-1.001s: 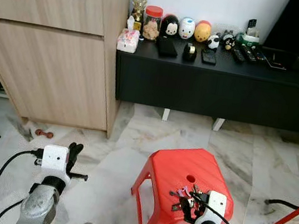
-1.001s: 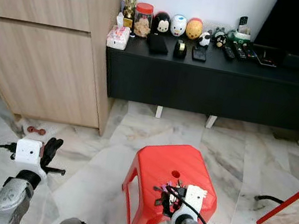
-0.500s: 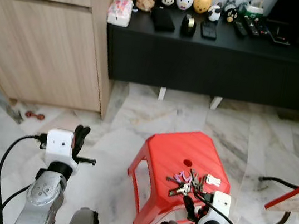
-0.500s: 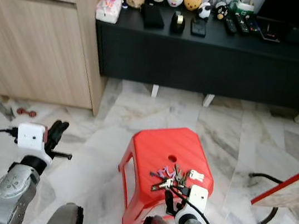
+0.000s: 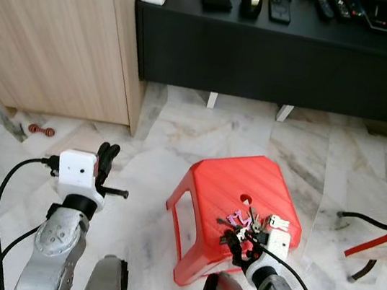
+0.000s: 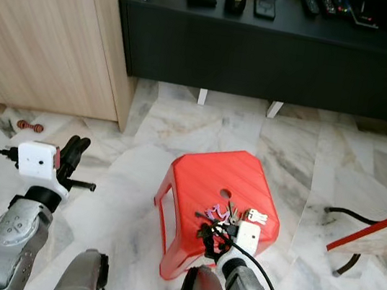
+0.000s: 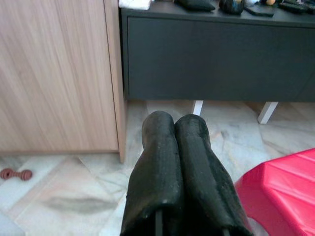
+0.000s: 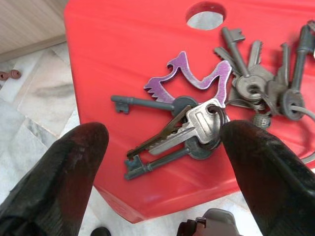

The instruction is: Hang keys on a hook

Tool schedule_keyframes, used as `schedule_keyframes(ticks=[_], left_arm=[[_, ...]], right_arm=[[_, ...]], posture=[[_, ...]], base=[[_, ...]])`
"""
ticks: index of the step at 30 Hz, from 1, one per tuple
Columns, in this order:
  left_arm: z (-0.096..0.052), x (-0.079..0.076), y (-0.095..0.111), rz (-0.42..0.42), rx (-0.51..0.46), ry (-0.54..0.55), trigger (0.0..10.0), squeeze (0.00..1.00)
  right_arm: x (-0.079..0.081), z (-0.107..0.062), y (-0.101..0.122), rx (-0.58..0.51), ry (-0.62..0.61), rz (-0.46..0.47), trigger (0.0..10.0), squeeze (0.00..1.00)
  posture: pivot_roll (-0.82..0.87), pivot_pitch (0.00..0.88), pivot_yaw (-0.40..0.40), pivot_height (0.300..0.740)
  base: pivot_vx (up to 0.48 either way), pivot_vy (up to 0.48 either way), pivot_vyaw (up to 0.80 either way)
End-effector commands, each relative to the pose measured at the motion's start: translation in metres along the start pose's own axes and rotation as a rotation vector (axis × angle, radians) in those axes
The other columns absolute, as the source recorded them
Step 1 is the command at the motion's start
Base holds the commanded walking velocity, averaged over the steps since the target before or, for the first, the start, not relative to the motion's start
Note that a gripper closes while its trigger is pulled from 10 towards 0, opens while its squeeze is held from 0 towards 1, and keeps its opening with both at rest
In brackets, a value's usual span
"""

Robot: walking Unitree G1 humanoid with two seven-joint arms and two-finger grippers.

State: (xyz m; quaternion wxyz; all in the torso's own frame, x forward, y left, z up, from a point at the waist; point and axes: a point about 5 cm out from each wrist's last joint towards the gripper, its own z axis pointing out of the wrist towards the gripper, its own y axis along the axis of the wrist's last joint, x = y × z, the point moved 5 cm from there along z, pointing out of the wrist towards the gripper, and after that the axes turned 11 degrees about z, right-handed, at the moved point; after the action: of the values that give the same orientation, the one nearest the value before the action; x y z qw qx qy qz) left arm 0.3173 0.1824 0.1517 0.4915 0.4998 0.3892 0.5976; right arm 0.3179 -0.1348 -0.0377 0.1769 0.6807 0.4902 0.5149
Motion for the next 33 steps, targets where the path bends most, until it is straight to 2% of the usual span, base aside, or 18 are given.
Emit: schedule_keyframes(ticks=[1, 18, 33], left_arm=[[-0.003, -0.006, 0.003, -0.006, 0.009, -0.016, 10.0, 0.0], [-0.009, -0.006, 0.008, -0.008, 0.029, -0.007, 10.0, 0.0], [-0.01, -0.003, 0.007, -0.004, 0.04, 0.002, 10.0, 0.0]], right_arm=[[-0.006, -0.004, -0.008, 0.024, -0.015, 0.024, 10.0, 0.0], [-0.005, 0.002, 0.006, -0.001, -0.023, 0.044, 10.0, 0.0], [-0.009, -0.002, -0.008, 0.053, -0.048, 0.06, 10.0, 0.0]], posture=[[0.24, 0.297, -0.11, 0.641], [0.26, 0.308, -0.121, 0.641], [0.26, 0.303, -0.123, 0.641]], base=[[0.0, 0.0, 0.0], [0.0, 0.0, 0.0], [0.0, 0.0, 0.0]])
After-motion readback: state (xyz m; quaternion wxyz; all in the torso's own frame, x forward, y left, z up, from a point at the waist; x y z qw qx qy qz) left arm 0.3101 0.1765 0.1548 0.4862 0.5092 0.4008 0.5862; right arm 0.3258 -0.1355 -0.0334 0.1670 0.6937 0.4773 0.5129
